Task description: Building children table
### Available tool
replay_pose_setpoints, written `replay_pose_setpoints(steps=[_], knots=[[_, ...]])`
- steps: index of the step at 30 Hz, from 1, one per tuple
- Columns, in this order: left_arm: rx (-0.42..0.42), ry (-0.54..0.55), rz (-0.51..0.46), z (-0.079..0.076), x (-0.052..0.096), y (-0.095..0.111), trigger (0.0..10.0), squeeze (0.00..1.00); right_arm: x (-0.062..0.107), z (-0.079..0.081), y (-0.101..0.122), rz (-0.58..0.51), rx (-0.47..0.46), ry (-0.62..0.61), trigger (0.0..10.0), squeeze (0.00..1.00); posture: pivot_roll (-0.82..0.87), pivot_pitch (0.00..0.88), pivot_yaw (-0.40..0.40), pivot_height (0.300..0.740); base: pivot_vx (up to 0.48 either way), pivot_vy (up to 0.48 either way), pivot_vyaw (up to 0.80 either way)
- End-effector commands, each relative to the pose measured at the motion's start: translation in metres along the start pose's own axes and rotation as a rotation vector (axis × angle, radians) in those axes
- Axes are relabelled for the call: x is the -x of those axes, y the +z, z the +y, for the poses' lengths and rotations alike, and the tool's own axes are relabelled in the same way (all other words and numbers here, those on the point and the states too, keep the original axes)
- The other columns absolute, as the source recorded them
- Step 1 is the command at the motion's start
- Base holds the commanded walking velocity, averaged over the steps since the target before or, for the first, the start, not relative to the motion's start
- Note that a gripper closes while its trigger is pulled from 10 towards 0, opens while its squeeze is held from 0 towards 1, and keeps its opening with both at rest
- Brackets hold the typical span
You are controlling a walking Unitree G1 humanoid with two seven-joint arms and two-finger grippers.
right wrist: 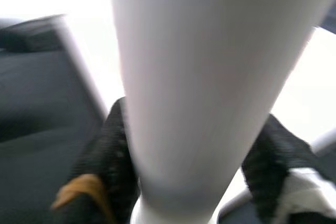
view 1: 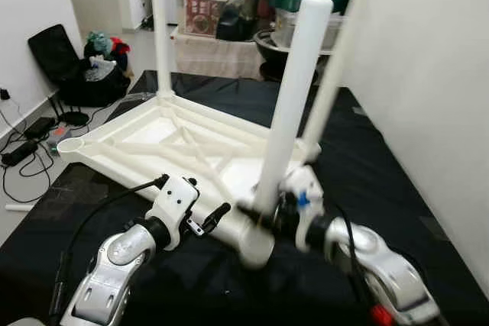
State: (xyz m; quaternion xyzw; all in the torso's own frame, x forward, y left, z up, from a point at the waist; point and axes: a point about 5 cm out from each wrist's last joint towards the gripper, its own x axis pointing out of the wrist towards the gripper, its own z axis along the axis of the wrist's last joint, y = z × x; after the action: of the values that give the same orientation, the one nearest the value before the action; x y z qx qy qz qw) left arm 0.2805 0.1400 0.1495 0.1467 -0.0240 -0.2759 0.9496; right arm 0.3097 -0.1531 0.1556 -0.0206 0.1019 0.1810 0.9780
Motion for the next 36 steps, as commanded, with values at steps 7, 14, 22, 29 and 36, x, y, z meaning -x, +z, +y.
replay_pose_setpoints(steps=[7, 14, 22, 29, 36], knots=[[-0.011, 0.024, 0.017, 0.004, -0.002, -0.002, 10.0, 0.0, 0.024, -0.07, -0.042, 0.16, -0.175, -0.705, 0.0, 0.0, 0.1, 0.0, -0.086, 0.74, 0.0, 0.0, 0.0], [-0.015, 0.012, 0.015, 0.0, -0.004, -0.002, 10.0, 0.0, 0.003, -0.032, -0.023, 0.037, -0.129, -0.406, 10.0, 0.0, 0.1, 0.0, -0.089, 0.74, 0.0, 0.0, 0.0], [-0.013, 0.016, 0.015, 0.0, -0.004, -0.003, 10.0, 0.0, 0.002, -0.012, 0.004, -0.109, -0.112, -0.172, 10.0, 1.0, 0.11, 0.0, -0.1, 0.74, 0.0, 0.0, 0.0], [-0.012, 0.011, 0.014, 0.001, -0.003, -0.003, 10.0, 0.0, 0.044, 0.038, 0.024, -0.163, -0.007, 0.534, 10.0, 0.0, 0.1, 0.0, -0.093, 0.74, 0.0, 0.0, 0.0], [-0.018, 0.017, 0.006, 0.003, -0.006, -0.001, 10.0, 0.0, 0.069, 0.051, 0.005, -0.054, 0.096, 0.773, 10.0, 0.0, 0.1, 0.0, -0.092, 0.74, 0.0, 0.0, 0.0]])
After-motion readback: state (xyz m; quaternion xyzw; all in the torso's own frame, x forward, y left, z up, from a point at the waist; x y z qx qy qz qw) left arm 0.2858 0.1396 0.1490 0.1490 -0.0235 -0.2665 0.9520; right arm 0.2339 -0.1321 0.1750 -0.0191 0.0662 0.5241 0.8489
